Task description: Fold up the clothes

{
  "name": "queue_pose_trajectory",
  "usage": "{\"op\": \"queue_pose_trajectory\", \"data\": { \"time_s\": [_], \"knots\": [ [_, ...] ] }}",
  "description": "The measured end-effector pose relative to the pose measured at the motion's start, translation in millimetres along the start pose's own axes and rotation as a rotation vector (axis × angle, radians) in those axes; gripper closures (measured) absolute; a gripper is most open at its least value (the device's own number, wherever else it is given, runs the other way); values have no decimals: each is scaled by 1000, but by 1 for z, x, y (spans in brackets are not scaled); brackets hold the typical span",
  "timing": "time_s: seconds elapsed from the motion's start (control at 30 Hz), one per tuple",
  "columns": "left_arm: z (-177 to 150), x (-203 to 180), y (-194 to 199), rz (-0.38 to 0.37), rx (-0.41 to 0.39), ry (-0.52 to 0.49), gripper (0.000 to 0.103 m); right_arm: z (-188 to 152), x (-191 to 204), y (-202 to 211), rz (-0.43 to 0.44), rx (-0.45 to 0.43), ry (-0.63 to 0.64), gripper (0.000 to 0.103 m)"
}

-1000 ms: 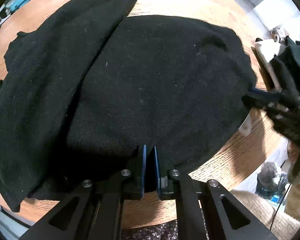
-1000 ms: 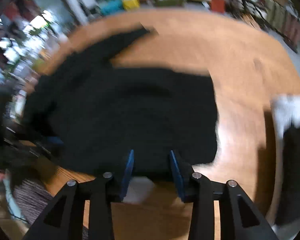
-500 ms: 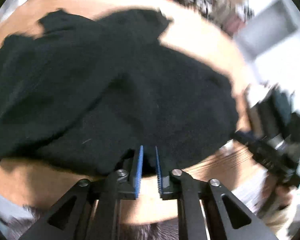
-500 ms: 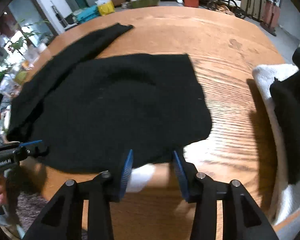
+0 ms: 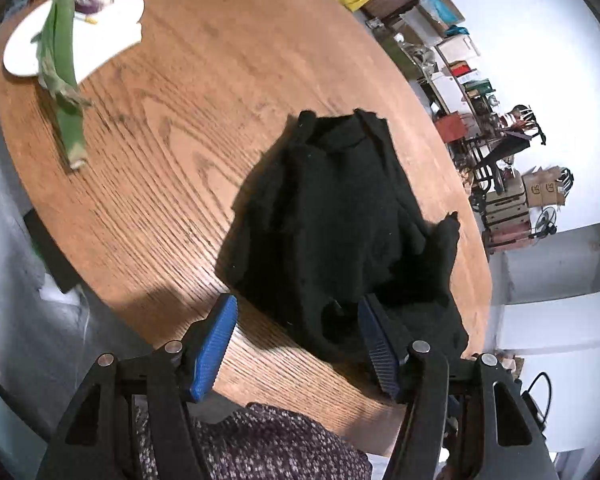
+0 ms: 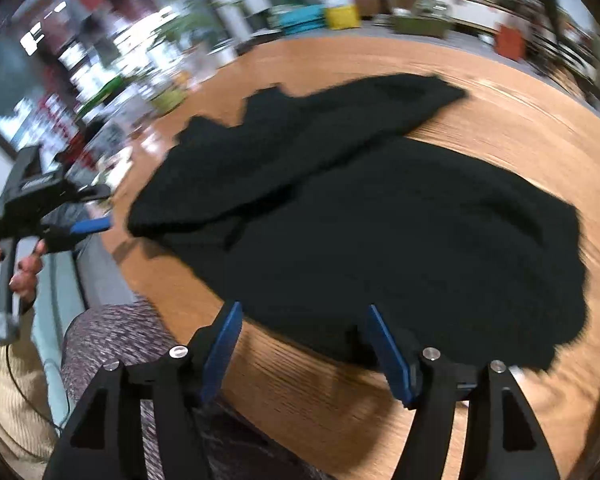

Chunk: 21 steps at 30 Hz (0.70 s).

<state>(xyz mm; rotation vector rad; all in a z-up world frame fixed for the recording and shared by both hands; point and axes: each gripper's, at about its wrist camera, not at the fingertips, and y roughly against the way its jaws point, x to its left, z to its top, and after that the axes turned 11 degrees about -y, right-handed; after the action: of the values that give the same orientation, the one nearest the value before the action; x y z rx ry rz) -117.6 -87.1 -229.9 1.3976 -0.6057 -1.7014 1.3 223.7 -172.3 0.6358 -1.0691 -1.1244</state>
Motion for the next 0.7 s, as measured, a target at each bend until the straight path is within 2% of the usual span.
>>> {"op": "queue_pose_trajectory", "data": {
  "time_s": [0.13,0.27,0.3,0.37,0.43,0.47,0.53,0.6,0.63,0.7],
  "knots": [
    [2,-9,-6,-46,-6,6,39,-23,23,0,17,23,105,32],
    [22,-22,14,12,-58,-45,39,-25,12,-3,-14,39,83,32],
    [35,-25,7,41,-60,-64,39,-26,6,-2,-17,39,67,32],
    [49,-47,-4,156,-8,-159,52,-24,-8,1,-21,34,26,32],
    [56,-71,-30,248,75,-270,88,-14,-24,4,-51,0,-28,32],
    [60,-83,-42,294,116,-326,94,-9,-31,6,-73,-18,-50,32],
    [68,-107,-67,384,199,-437,99,0,-42,6,-175,-48,-65,33],
    [63,-128,-93,460,231,-541,99,10,-49,4,-252,-70,-61,37],
    [65,-128,-101,491,241,-532,99,17,-52,3,-254,-75,-61,41],
    [73,-115,-107,470,255,-458,99,32,-55,-1,-222,-89,-64,41]
  ]
}}
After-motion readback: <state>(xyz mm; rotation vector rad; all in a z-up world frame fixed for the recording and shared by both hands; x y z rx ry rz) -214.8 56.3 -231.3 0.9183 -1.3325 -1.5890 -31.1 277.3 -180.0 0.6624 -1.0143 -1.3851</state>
